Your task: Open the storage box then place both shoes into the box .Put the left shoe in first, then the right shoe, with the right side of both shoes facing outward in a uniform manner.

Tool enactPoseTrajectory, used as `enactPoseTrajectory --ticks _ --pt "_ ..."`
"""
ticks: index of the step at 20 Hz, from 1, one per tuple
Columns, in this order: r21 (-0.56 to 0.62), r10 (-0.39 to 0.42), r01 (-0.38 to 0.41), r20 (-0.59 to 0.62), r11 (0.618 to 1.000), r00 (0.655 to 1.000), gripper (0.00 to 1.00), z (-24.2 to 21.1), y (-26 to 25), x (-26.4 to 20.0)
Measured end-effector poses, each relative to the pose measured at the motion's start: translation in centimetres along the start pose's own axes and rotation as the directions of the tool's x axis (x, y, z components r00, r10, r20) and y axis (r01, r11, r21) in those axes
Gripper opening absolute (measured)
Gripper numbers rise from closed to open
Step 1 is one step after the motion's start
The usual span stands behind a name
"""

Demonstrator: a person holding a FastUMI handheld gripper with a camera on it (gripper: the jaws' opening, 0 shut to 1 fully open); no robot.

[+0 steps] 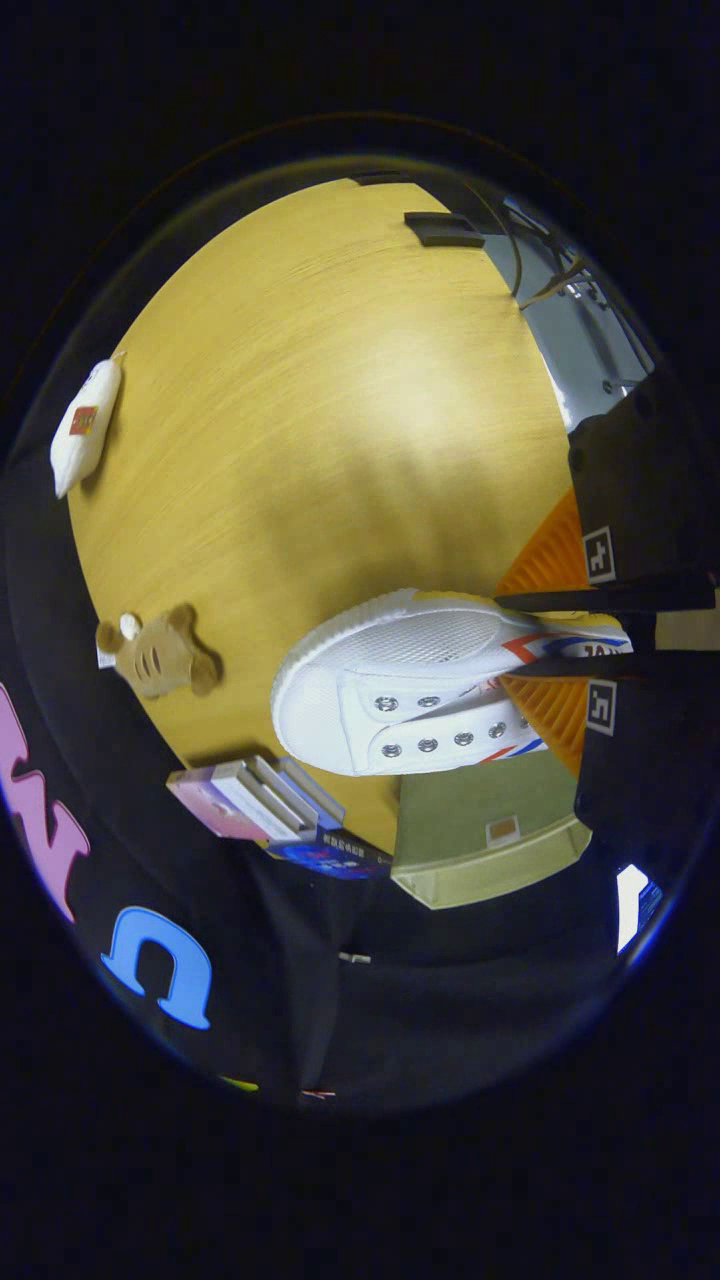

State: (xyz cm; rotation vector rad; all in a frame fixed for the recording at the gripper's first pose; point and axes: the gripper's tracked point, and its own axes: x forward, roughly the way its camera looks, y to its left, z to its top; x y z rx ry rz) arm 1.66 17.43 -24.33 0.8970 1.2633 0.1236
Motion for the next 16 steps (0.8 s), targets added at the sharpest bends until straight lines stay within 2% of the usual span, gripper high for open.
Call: enactPoseTrajectory --ticks 5,9,13,16 --pt "-0.098 0.079 -0.08 -0.019 0.992 0.997 0.2 -1.6 9.2 -0.5" --pt "-0.155 0.114 -0.122 -0.059 0.98 0.992 0.2 -3.8 15.4 1.1" --pt "-0.197 0.109 -0.128 -0.105 0.972 0.988 0.2 -6.0 19.7 3.5" --pt "-0.22 0.076 -0.103 -0.129 0.97 0.989 0.2 -7.3 21.5 6.1"
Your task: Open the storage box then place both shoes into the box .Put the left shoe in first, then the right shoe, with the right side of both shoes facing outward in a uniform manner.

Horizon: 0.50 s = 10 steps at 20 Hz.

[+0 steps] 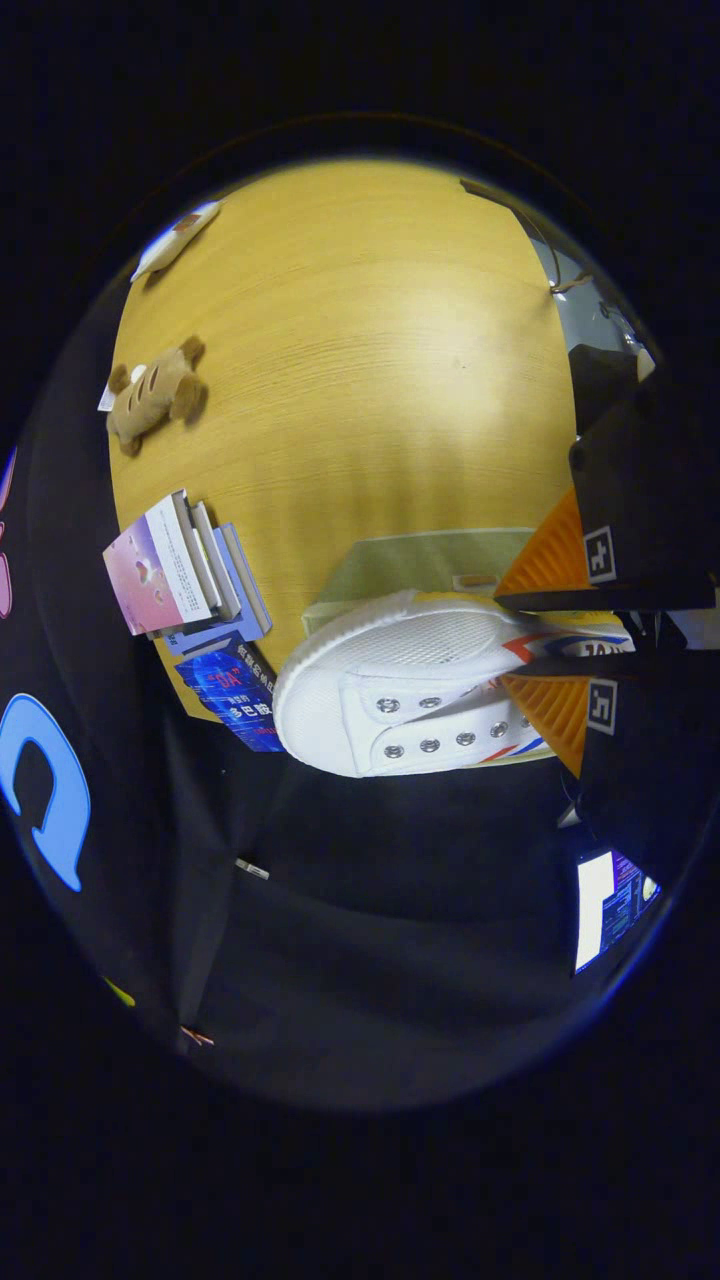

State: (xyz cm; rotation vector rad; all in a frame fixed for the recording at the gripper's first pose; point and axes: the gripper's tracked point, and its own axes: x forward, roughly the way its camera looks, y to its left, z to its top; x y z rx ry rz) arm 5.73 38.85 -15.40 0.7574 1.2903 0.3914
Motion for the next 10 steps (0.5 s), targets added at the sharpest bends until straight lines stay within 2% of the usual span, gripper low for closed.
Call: enactPoseTrajectory --ticks 6,10 --pt "-0.048 -0.118 0.116 -0.054 0.992 0.992 0.2 -1.2 0.2 4.6" --pt "-0.087 -0.165 0.157 -0.088 0.984 0.982 0.23 -2.2 -0.1 5.9"
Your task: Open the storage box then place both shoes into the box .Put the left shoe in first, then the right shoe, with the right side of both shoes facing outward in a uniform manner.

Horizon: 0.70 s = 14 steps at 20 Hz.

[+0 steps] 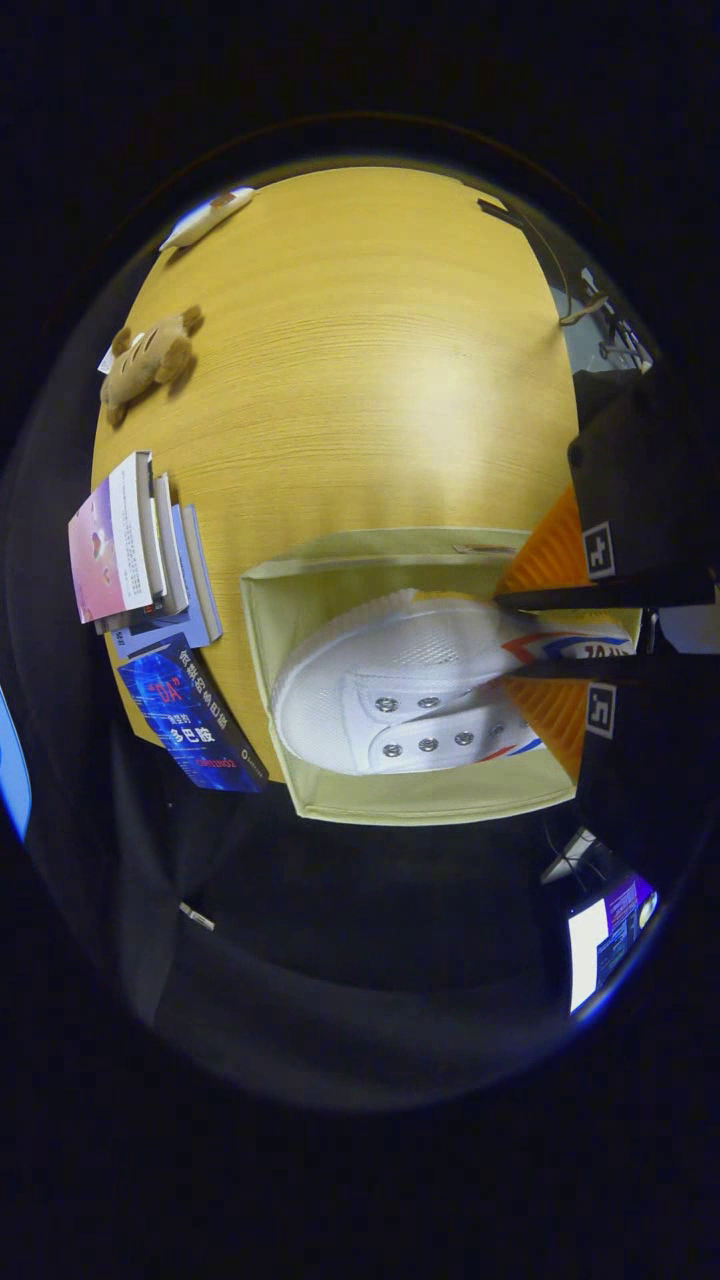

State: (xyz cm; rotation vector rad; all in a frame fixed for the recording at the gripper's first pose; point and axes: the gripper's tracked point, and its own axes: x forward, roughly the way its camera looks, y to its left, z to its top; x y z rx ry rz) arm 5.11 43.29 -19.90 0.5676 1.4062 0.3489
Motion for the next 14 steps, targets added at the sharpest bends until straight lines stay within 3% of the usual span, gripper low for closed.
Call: enactPoseTrajectory --ticks 4,7,14 --pt "0.015 0.081 -0.081 0.036 0.997 0.996 0.5 0.8 2.2 -0.8" --pt "0.007 0.081 -0.081 0.054 0.997 0.995 0.98 1.3 1.8 -0.9" --pt "-0.012 0.093 -0.092 0.099 0.996 0.991 0.99 1.5 1.2 -2.3"
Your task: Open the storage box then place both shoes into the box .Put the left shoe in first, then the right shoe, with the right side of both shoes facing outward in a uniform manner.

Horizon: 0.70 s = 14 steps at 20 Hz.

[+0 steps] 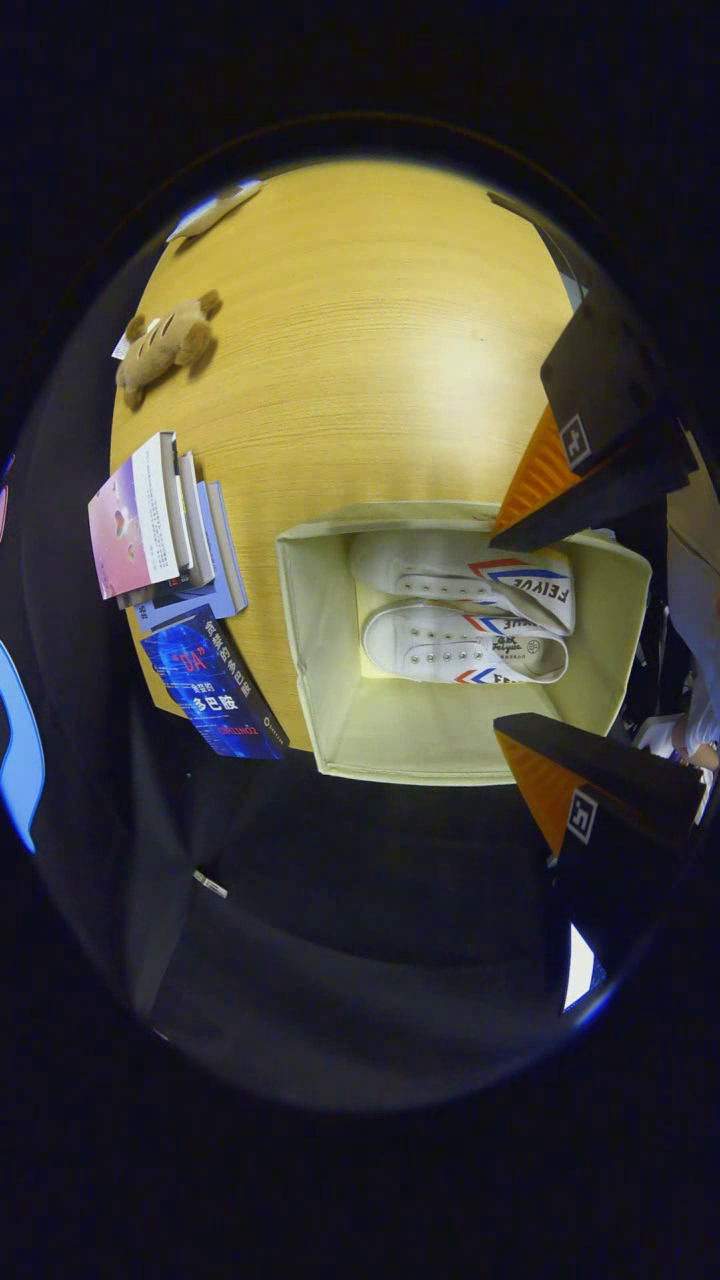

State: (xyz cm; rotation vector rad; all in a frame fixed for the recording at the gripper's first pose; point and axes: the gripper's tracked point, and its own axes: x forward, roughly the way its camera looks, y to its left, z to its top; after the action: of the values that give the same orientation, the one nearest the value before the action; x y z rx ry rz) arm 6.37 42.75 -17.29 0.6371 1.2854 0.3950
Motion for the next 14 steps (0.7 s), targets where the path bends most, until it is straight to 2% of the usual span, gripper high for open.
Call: enactPoseTrajectory --ticks 4,8,11,14 --pt "-0.004 0.008 -0.008 0.1 1.0 0.995 0.99 1.9 -1.4 -2.2" --pt "-0.015 -0.023 0.027 0.226 1.0 0.974 0.99 4.3 -4.8 -5.0" --pt "-0.021 -0.066 0.077 0.328 0.997 0.942 0.99 6.3 -8.2 -7.3" --pt "-0.057 -0.116 0.156 0.441 0.986 0.89 0.99 8.1 -11.5 -10.3"
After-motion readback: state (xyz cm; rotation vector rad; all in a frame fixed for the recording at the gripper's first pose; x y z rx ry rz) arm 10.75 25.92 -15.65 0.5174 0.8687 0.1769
